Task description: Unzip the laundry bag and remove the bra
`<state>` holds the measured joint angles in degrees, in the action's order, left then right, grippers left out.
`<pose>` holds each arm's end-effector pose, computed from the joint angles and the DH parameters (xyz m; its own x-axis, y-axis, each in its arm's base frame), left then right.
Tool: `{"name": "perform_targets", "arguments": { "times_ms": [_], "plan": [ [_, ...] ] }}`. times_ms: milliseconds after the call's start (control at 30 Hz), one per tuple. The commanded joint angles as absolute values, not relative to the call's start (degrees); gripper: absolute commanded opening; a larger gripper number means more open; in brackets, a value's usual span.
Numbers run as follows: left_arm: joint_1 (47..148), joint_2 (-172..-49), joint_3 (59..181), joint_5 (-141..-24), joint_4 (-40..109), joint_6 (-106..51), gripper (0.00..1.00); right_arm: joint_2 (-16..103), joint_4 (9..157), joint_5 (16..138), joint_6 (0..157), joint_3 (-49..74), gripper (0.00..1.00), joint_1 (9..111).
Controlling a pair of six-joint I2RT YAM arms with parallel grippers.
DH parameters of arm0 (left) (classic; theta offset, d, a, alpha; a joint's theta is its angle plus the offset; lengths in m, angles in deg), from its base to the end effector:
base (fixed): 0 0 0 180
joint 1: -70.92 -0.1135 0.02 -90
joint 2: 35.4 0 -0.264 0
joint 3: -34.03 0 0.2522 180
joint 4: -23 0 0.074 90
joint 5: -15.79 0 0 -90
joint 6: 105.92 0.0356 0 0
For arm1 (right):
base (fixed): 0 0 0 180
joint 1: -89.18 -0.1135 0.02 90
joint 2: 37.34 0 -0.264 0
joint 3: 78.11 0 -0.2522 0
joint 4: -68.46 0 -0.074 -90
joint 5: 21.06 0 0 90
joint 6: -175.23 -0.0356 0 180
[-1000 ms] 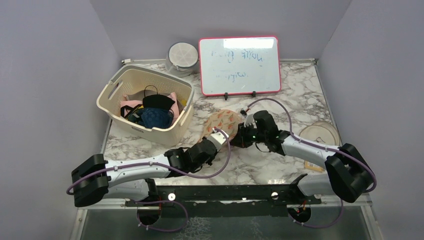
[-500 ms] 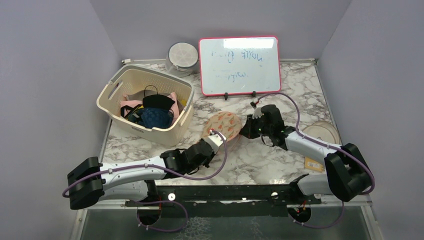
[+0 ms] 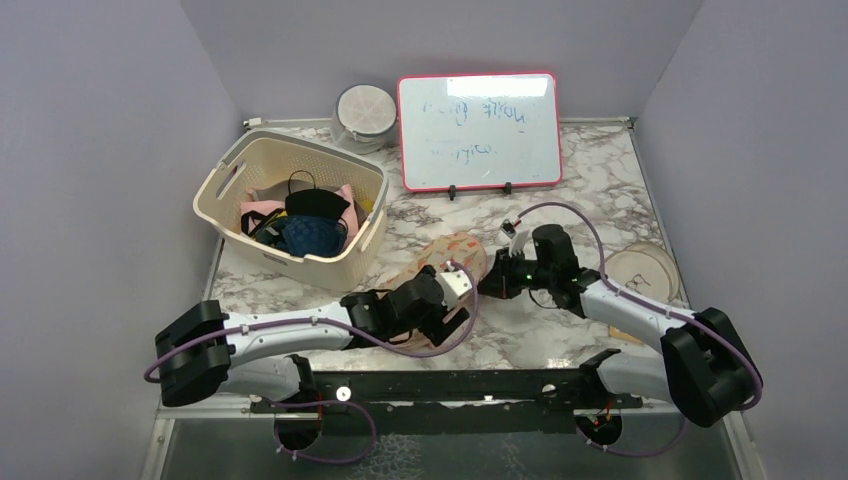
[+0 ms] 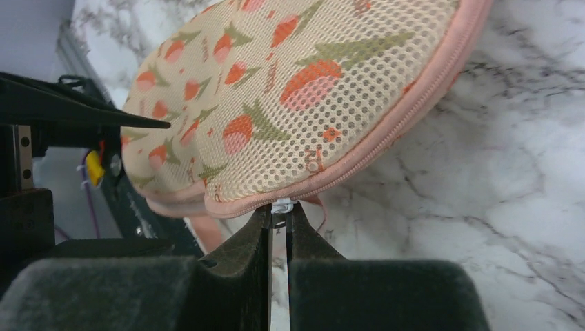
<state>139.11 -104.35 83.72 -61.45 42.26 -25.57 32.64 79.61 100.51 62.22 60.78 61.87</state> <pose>0.0996 -0.2276 0.2090 -0.3691 0.4824 -0.7944 0.7906 0.6123 0.0045 0.1961 0.1223 0.1727 -0.8180 -0.0475 -0.5733 -0.4644 0.6428 0.6092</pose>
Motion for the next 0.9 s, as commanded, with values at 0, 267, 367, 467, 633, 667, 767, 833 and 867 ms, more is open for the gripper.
{"name": "perform_targets", "arguments": {
  "times_ms": [0,267,367,467,633,667,767,833,867],
  "plan": [
    [140.4,-108.2,89.9,-67.3,40.1,-21.3,0.72,31.0,75.4,109.2,58.6,62.3,0.01,62.0],
    [140.6,-114.4,91.1,-58.0,33.6,-22.1,0.62,29.5,76.8,110.8,58.2,62.7,0.01,62.0],
    [140.6,-116.4,90.7,-55.1,31.6,-21.5,0.50,28.7,77.5,110.9,58.2,62.7,0.01,62.0],
    [140.5,-117.7,91.2,-53.3,30.4,-21.2,0.43,28.2,78.3,111.1,58.4,62.6,0.01,62.0],
    [140.5,-118.8,91.6,-50.4,27.8,-19.1,0.36,27.7,80.0,111.4,59.4,62.1,0.01,62.0],
    [140.5,-119.1,91.9,-50.4,27.8,-18.1,0.35,27.9,80.6,111.4,59.7,61.8,0.01,62.0],
    [140.5,-120.2,92.1,-50.1,28.2,-15.3,0.24,28.4,81.9,111.5,60.9,60.9,0.01,62.1],
    [140.4,-120.7,92.4,-50.0,28.9,-13.9,0.18,28.4,82.7,109.6,61.5,60.4,0.01,62.1],
    [140.3,-121.0,92.6,-50.0,29.5,-13.5,0.14,28.3,83.4,108.1,61.8,60.1,0.01,62.1]
  ]
}}
